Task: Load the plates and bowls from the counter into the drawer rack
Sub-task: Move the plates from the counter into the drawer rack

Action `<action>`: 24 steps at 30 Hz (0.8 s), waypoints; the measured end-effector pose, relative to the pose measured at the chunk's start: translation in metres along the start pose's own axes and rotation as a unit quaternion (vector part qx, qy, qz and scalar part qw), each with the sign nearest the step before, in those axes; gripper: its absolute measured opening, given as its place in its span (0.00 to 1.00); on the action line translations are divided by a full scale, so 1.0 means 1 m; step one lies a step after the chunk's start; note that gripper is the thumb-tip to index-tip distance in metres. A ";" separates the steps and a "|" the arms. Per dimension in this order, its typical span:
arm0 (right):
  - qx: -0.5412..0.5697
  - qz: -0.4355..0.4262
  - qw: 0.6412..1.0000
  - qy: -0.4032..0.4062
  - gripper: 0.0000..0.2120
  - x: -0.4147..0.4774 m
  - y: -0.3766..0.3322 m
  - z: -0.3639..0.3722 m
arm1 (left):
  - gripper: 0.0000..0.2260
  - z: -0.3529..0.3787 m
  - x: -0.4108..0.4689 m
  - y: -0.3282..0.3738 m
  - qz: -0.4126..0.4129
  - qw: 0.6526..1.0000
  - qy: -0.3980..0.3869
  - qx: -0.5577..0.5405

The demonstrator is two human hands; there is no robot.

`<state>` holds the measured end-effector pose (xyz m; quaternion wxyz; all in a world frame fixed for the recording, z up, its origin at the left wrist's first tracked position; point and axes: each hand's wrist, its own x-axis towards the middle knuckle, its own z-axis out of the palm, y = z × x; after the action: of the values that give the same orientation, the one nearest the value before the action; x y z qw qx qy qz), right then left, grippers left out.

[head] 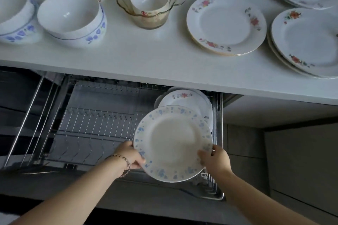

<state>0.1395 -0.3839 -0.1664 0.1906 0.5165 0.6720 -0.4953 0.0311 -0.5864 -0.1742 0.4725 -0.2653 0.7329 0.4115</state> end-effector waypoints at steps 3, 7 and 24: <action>0.014 0.034 0.999 0.019 0.02 0.025 0.002 0.012 | 0.17 0.012 0.033 0.009 -0.003 0.998 0.029 0.053; 0.030 0.050 0.997 0.042 0.14 0.063 0.003 0.026 | 0.19 0.028 0.073 0.014 0.000 0.993 0.067 0.097; 0.113 0.145 0.977 0.112 0.19 0.122 0.012 0.047 | 0.15 0.083 0.136 0.051 0.075 0.946 0.213 0.233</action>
<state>0.0896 -0.3630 -0.2861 0.1243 0.6787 0.5465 -0.4746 -0.0253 -0.4892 -0.2984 0.3214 -0.1732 0.9099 0.1971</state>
